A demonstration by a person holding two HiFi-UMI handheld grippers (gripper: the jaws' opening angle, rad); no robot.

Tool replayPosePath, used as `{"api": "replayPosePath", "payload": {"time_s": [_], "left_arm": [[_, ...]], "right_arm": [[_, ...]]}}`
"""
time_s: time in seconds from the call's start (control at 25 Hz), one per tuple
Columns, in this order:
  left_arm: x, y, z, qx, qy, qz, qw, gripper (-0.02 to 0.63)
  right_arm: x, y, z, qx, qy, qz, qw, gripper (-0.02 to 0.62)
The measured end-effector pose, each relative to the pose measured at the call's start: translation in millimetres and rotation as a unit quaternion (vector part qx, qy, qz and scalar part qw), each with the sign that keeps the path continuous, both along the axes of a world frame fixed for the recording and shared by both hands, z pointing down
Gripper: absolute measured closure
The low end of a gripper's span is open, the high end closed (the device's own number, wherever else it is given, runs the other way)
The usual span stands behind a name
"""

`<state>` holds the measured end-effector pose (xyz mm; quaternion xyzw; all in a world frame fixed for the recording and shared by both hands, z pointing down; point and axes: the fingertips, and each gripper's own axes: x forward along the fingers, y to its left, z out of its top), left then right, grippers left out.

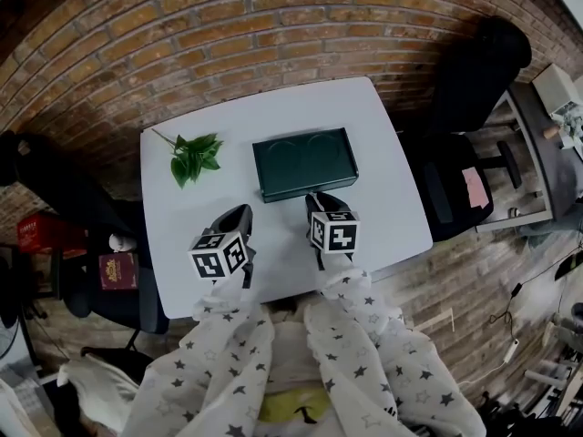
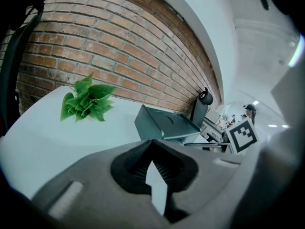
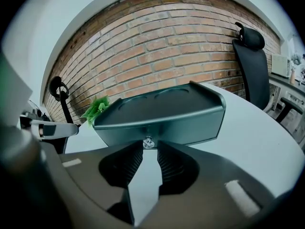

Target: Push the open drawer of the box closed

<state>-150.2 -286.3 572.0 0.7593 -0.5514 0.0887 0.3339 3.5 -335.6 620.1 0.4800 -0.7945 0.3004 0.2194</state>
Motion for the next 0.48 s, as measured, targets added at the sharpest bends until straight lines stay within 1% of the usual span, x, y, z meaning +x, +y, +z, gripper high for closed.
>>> {"api": "replayPosePath", "payload": {"time_s": [0.24,0.48], "left_arm": [[-1,3,-12,0.014,0.003,0.003,0.9999,0.606],[8,2,-44,0.062,-0.008,0.027,0.9977,0.606]], "right_arm": [[6,6,-24,0.030,-0.006,-0.014,0.999,0.502],[11,6,-62,0.083,-0.010,-0.034,0.996,0.577]]}}
